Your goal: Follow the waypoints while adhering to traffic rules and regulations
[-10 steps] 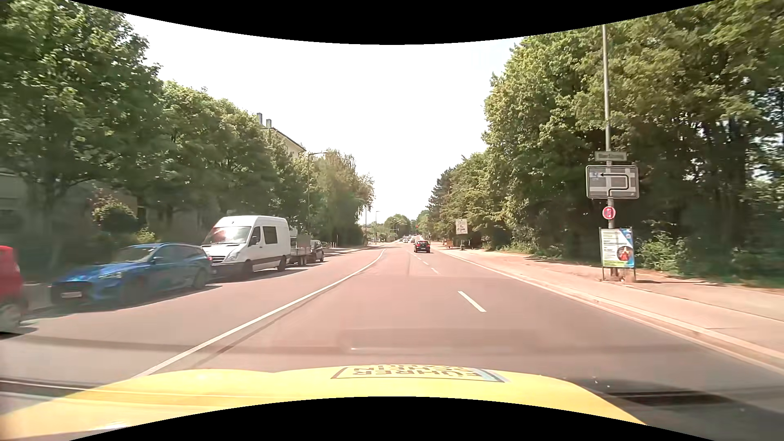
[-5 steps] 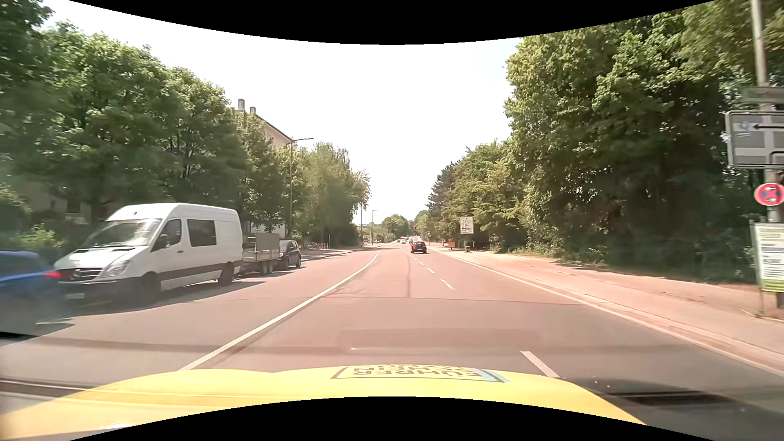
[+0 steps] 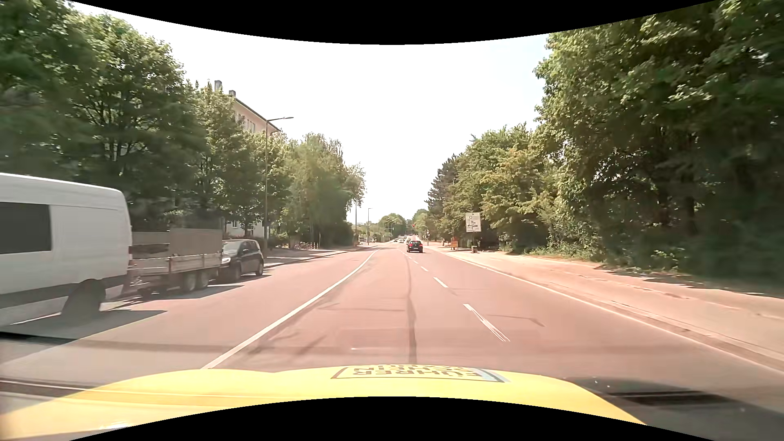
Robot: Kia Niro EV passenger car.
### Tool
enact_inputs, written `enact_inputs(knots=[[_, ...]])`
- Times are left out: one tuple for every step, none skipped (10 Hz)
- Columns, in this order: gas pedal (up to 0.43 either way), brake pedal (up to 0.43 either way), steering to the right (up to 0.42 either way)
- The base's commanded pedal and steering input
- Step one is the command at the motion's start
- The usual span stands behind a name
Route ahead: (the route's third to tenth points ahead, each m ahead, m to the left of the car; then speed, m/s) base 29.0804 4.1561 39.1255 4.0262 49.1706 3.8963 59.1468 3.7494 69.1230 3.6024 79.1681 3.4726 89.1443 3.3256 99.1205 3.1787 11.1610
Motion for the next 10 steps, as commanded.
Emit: enact_inputs(knots=[[0.028,0.000,-0.008],[0.028,0.000,-0.012],[0.039,0.000,-0.012],[0.039,0.000,-0.012],[0.039,0.000,-0.012],[0.039,0.000,-0.013],[0.039,0.000,-0.012],[0.039,0.000,-0.011],[0.039,0.000,-0.011],[0.039,0.000,-0.009]])
